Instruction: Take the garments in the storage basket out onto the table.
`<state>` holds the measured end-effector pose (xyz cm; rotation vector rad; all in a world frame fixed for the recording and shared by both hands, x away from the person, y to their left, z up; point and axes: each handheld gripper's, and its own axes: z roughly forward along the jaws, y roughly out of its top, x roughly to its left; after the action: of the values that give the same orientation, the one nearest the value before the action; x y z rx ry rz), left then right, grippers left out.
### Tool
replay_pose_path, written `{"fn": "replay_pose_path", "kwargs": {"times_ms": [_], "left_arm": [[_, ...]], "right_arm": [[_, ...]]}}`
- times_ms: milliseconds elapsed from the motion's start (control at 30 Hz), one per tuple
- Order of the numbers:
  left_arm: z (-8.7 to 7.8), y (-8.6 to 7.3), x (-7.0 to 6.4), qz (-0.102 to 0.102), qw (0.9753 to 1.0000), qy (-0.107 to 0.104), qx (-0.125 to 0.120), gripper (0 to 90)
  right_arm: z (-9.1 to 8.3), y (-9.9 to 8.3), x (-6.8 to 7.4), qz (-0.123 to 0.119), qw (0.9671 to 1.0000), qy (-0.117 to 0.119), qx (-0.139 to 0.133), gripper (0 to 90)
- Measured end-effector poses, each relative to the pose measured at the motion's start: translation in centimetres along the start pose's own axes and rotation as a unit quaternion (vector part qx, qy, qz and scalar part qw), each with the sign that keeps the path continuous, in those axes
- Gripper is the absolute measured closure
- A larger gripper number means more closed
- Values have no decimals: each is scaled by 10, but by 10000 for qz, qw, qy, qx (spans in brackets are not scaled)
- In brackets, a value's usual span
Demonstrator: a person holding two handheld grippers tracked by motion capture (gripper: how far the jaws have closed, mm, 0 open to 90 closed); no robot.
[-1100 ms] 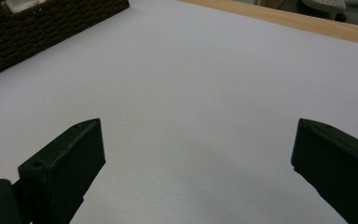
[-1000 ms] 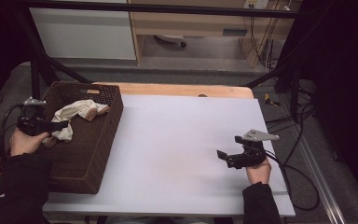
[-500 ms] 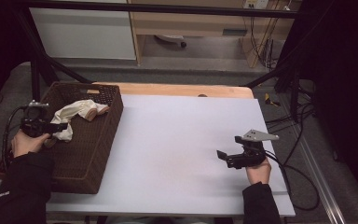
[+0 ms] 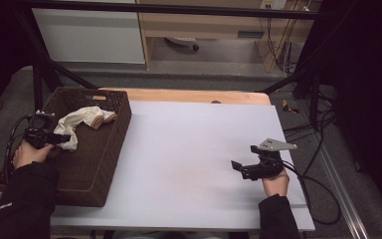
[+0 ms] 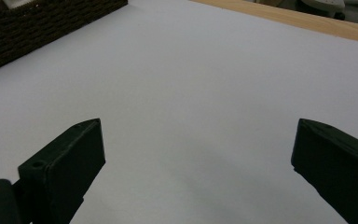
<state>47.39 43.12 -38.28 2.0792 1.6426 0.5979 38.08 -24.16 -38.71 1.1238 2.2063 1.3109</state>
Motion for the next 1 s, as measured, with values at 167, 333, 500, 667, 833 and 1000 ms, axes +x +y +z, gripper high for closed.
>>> {"fn": "replay_pose_path", "kwargs": {"times_ms": [167, 333, 500, 667, 833, 1000], "left_arm": [[2, -1, 1, -80, 9999, 59, 129, 449], [2, -1, 0, -43, 9998, 74, 186, 523], [3, -1, -1, -5, 9995, 112, 302, 614], [2, -1, -5, 127, 9990, 188, 375, 719], [-1, 0, -8, 71, 9991, 218, 353, 757], [-10, 2, -11, -57, 9997, 111, 209, 776]], "right_arm": [[0, 0, 0, -9, 10000, -4, 3, 32], [0, 0, 0, -8, 10000, 13, 2, 32], [0, 0, 0, -3, 10000, 8, -8, 32], [0, 0, 0, -12, 10000, 5, 8, 32], [0, 0, 0, -18, 10000, -2, -6, 32], [0, 0, 0, 5, 10000, 4, 2, 32]]}}
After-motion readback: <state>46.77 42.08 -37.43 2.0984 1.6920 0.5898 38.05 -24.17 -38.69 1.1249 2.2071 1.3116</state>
